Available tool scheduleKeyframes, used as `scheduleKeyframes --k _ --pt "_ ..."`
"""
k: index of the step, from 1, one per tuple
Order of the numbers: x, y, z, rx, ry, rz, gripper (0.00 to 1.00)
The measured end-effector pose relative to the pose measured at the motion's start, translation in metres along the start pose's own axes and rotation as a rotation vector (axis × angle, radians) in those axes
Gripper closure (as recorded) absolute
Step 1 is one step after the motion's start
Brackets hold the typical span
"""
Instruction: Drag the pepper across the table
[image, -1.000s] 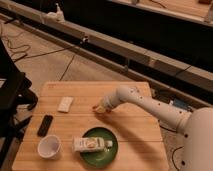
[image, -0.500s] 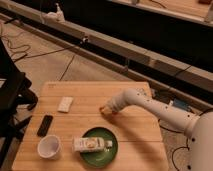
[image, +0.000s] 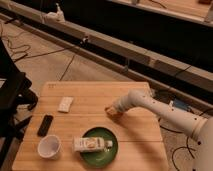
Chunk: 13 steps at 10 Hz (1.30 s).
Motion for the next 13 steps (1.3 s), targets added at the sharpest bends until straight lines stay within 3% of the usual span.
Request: scheduleKeyframes --k 7,13 --pt "0.049 -0.027 -0.051 0.108 0.013 0.117 1.00" --pt "0.082 -0.034 -0.082 0.165 -0.015 0.215 1.00"
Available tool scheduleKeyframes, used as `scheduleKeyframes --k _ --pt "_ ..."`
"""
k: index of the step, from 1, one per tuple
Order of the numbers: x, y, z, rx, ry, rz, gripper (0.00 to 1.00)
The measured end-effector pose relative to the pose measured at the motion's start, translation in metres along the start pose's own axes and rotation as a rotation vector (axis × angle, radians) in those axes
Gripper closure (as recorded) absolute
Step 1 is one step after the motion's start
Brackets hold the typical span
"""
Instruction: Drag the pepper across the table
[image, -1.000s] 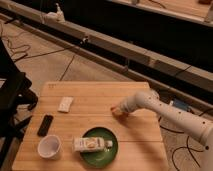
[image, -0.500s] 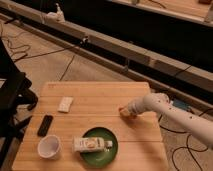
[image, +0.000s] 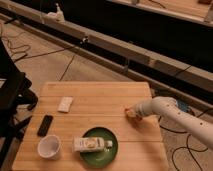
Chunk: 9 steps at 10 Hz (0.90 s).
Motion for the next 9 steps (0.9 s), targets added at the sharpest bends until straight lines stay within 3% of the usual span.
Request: scheduleKeyframes --k 9 --pt "0.055 -0.007 -0.044 0.077 -0.004 0.112 1.00"
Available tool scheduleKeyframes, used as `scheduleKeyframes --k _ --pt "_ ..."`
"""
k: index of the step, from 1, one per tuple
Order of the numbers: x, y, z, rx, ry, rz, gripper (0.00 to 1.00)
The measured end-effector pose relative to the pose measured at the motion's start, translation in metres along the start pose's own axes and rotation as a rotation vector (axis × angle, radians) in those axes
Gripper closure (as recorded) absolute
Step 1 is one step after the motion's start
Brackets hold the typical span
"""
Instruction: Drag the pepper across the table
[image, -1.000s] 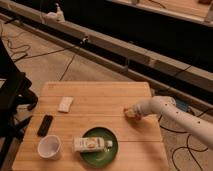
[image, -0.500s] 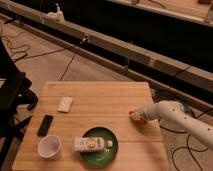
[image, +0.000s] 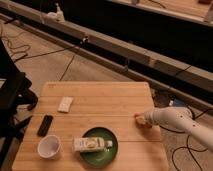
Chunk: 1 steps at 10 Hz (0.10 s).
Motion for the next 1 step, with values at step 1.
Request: scheduleKeyframes --k 1 --pt "0.0064 -0.0014 -0.0064 0.010 -0.003 0.014 1.00"
